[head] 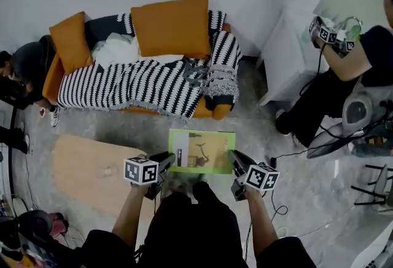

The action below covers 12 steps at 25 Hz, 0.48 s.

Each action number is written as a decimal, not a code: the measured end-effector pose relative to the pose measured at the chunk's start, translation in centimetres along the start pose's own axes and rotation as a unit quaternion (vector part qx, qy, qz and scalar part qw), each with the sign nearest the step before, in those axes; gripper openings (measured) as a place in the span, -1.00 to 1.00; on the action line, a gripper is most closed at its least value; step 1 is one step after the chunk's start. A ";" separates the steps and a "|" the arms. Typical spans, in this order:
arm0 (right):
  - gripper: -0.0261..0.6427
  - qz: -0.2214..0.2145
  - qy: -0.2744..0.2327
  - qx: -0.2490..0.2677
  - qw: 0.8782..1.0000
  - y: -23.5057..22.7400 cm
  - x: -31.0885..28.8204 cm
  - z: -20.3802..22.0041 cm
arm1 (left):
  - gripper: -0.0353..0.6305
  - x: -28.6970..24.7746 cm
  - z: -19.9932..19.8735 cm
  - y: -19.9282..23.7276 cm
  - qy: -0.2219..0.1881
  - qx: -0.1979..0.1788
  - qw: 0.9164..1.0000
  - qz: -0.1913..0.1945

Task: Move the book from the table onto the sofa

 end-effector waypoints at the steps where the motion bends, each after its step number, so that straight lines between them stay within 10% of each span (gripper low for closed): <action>1: -0.71 -0.006 0.004 0.006 1.000 0.0 -0.5 -0.7 | -0.61 -0.1 -0.3 0.1 -0.006 0.005 1.000 -0.004; 12: -0.71 -0.050 0.062 0.040 0.996 1.4 -10.3 -6.1 | -0.61 0.1 -5.4 5.5 -0.044 0.054 0.997 -0.042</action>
Point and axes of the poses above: the fingertips, and each gripper's own axes: x backward along the fingers, y to its left, z out of its underside, the point moved 3 cm from there along x, backward along the fingers, and after that the axes turned 4 degrees about -z, right-handed, at the moved point
